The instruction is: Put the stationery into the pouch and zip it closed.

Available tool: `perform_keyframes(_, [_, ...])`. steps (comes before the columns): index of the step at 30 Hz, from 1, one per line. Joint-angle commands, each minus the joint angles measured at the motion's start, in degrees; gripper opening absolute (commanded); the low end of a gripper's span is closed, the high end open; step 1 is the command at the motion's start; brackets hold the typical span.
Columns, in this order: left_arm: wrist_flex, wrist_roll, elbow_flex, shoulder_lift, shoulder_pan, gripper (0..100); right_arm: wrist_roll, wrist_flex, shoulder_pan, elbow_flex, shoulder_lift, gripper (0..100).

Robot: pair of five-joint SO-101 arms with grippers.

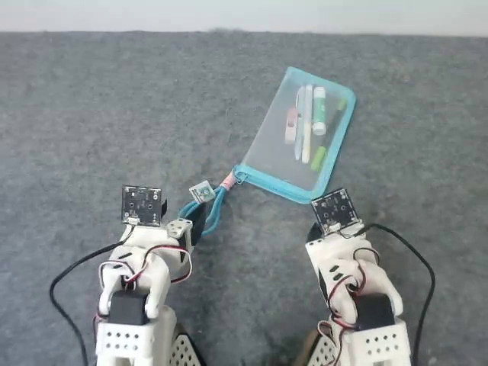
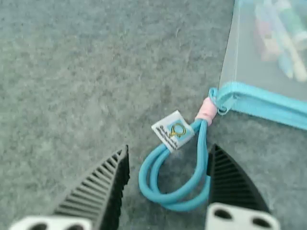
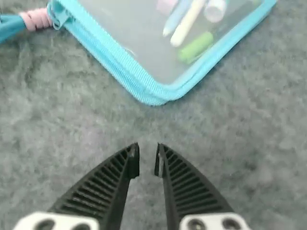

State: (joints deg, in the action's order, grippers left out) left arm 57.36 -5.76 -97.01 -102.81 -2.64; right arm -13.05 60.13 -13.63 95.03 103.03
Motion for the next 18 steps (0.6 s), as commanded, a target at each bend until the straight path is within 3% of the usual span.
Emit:
perform_keyframes(1, [9.05,-0.35,0.40,-1.41,-0.18,25,0.44,0.48,0.13,1.41,1.01,7.3])
perform_keyframes(3, [15.91,-0.35,0.48,-1.76,-0.18,25,0.53,0.66,0.22,1.41,0.92,7.3])
perform_keyframes(11, [15.03,-0.44,0.48,-1.41,-0.09,25,0.44,7.08,4.88,1.41,0.92,7.0])
perform_keyframes(18, [15.03,-0.44,0.48,-1.41,-0.09,25,0.44,13.76,16.04,1.41,0.92,7.0])
